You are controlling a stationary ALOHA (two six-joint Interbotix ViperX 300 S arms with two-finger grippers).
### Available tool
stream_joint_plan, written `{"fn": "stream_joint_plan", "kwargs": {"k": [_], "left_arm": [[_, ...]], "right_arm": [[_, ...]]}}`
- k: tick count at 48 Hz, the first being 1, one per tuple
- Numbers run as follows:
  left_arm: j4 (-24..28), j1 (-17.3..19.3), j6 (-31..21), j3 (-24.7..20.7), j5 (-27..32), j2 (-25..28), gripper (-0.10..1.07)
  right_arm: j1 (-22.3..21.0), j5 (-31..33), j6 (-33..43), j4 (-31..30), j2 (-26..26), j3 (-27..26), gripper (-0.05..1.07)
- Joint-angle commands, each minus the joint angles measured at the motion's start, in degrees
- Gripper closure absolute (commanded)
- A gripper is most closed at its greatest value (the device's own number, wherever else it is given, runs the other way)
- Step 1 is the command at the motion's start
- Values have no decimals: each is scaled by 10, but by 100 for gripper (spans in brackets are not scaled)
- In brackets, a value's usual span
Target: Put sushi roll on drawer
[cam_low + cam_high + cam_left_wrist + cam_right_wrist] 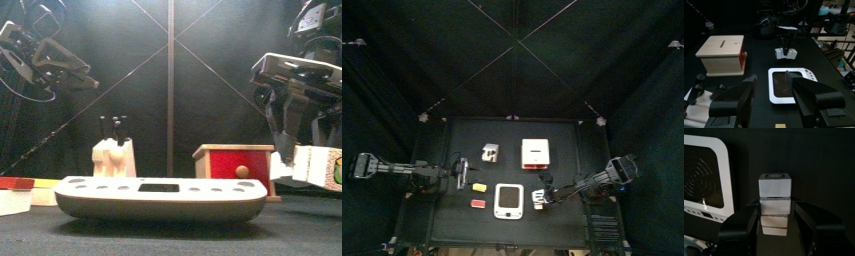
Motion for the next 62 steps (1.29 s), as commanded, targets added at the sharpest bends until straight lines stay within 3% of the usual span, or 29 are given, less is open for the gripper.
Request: {"fn": "stream_joint_plan", "kwargs": {"k": [1, 20, 36, 48, 62], "left_arm": [[2, 7, 2, -10, -3, 1, 12], [4, 14, 1, -7, -2, 1, 12], [2, 14, 1, -3, -2, 1, 12], [2, 14, 1, -4, -2, 0, 12], [2, 14, 1, -3, -2, 1, 12]], "right_arm": [[1, -4, 1, -1, -13, -11, 50], [-37, 20, -1, -72, -60, -51, 50], [-84, 116, -41, -90, -121, -78, 50], [-164, 142, -122, -73, -163, -87, 50], [-302, 138, -265, -19, -163, -120, 50]]}}
